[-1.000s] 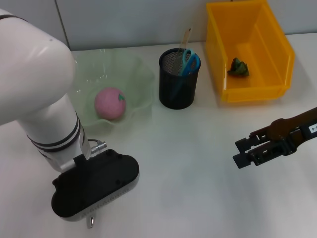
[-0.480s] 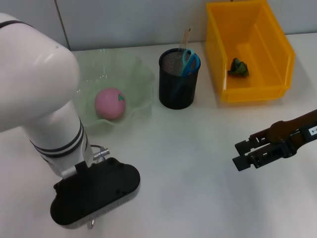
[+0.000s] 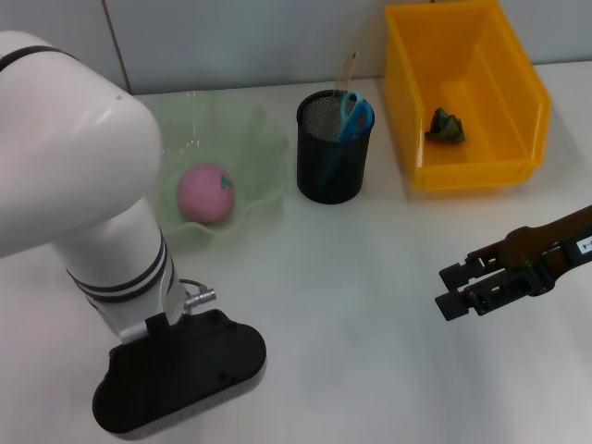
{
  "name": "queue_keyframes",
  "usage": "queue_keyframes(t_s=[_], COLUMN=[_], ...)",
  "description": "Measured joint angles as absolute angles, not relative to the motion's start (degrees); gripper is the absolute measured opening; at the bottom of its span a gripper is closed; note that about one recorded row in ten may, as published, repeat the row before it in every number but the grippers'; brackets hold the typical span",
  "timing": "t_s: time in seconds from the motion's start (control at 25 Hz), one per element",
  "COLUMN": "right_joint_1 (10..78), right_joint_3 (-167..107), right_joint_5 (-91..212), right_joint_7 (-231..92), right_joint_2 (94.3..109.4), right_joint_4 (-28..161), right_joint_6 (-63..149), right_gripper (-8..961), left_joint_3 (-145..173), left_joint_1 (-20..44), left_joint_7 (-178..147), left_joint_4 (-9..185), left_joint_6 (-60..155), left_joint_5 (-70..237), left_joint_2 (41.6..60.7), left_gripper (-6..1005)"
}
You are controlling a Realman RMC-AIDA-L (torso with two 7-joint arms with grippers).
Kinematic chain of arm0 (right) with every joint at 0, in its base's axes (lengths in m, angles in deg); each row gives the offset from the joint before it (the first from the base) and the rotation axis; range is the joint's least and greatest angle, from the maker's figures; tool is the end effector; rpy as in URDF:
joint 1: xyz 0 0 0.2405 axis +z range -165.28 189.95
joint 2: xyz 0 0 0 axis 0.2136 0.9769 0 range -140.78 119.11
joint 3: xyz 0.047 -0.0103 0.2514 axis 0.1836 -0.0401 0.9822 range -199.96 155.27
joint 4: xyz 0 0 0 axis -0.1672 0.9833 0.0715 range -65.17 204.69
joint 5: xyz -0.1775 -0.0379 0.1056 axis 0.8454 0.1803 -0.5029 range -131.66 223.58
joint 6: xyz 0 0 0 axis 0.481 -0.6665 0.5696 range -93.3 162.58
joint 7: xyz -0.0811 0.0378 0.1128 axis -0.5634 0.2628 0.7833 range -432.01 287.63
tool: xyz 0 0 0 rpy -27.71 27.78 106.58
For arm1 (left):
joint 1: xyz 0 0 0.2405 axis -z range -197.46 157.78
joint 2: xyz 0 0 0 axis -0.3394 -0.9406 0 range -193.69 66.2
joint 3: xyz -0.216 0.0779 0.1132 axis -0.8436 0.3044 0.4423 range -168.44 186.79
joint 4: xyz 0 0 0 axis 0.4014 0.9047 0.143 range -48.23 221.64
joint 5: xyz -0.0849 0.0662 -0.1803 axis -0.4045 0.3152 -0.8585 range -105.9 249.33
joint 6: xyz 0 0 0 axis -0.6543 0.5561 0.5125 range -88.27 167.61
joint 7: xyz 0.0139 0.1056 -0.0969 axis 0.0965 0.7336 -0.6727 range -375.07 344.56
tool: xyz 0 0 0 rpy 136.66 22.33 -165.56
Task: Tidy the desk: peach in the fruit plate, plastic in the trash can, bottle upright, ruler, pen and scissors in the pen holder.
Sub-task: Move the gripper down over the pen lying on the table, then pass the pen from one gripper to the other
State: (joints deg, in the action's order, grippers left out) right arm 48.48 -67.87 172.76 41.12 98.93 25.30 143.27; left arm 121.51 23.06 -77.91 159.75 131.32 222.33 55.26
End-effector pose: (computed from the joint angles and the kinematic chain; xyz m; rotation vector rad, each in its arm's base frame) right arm 0.2475 0.3255 0.0590 2.8110 -1.1273 -0.2472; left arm -0.1518 0.3068 -0.0814 2.0533 -1.5402 -0.8997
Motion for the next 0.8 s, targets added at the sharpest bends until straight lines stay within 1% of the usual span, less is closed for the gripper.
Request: queue_keyframes(t_s=[0.8], right_joint_1=[48.9], right_joint_3=[-67.9], right_joint_5=[173.2], right_joint_7=[41.0], right_joint_2=[99.24], right_joint_4=[25.3], right_joint_6=[143.3], right_gripper=[765], left_joint_3=[121.7], left_joint_1=[23.8], left_joint_7=[-76.7], left_joint_4=[158.4], left_joint_6=[130.9], left_joint_5=[220.7], left_joint_2=[55.28], left_gripper=[298])
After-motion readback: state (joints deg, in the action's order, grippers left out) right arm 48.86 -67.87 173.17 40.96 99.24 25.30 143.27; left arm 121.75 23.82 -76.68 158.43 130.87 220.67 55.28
